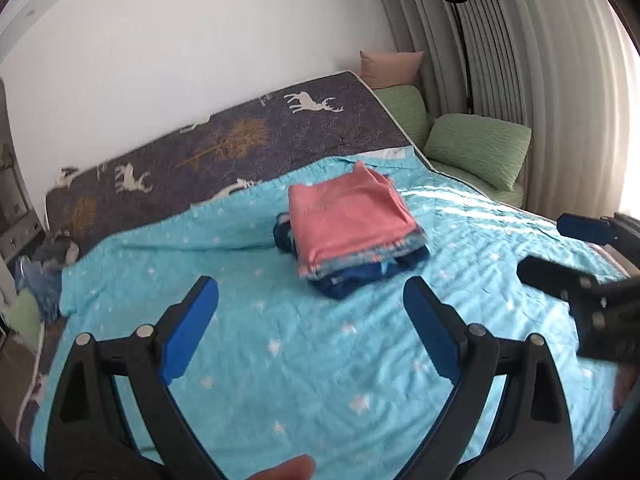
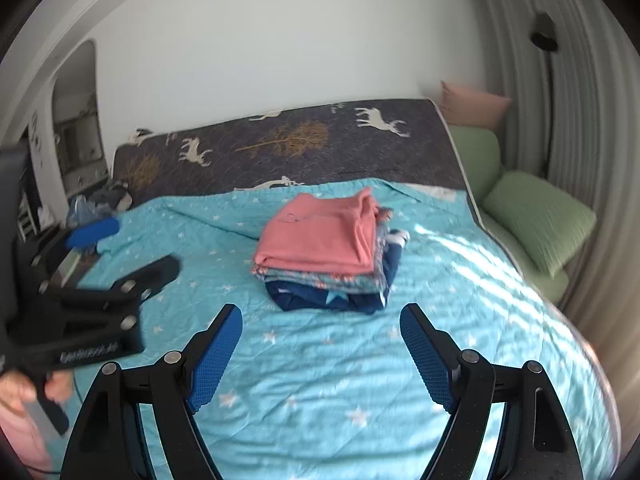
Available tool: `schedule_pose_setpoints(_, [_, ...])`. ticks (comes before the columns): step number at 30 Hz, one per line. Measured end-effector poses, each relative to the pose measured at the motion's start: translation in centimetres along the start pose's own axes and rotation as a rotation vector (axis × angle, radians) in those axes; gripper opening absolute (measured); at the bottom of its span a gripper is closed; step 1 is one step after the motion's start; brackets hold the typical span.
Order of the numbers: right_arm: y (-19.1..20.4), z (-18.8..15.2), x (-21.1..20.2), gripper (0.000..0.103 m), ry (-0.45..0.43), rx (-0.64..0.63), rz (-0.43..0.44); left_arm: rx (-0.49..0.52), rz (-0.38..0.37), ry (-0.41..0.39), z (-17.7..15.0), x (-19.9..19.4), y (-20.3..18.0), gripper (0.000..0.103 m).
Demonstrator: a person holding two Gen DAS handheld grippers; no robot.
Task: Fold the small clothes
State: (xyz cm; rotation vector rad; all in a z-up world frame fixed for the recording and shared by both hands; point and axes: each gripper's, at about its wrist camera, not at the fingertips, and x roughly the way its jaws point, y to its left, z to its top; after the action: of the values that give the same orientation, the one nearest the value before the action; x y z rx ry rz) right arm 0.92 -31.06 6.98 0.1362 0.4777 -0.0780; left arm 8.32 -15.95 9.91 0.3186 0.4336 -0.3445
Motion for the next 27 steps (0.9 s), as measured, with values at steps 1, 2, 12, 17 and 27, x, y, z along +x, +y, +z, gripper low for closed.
schedule_pose_setpoints(1, [-0.1, -0.3, -0.4, 0.084, 0.001, 0.016, -0.007, -0.018, -0.013, 0.003, -0.6, -0.7, 0.1, 0.094])
schedule_pose_setpoints(2, [-0.3, -0.7, -0.9, 0.084, 0.004, 0.034, -0.017, -0.033, -0.017, 0.003, -1.1, -1.3, 0.2, 0.094])
schedule_pose_setpoints(12, [0.7, -2.5, -4.1, 0.085, -0.009, 0.078, -0.081, -0.057, -0.033, -0.019, -3.5, -5.1, 0.2, 0.094])
schedule_pose_setpoints(17, [1.9, -2.9, -4.7, 0.086, -0.016, 0.048, -0.07, -0.065, -0.028, -0.013, -4.1, -6.2, 0.1, 0.094])
schedule_pose_setpoints(27, [1.8, -3.3, -4.7, 0.086, -0.008, 0.046, -0.059, -0.065, -0.024, 0.012, -4.5, -5.8, -0.5, 0.094])
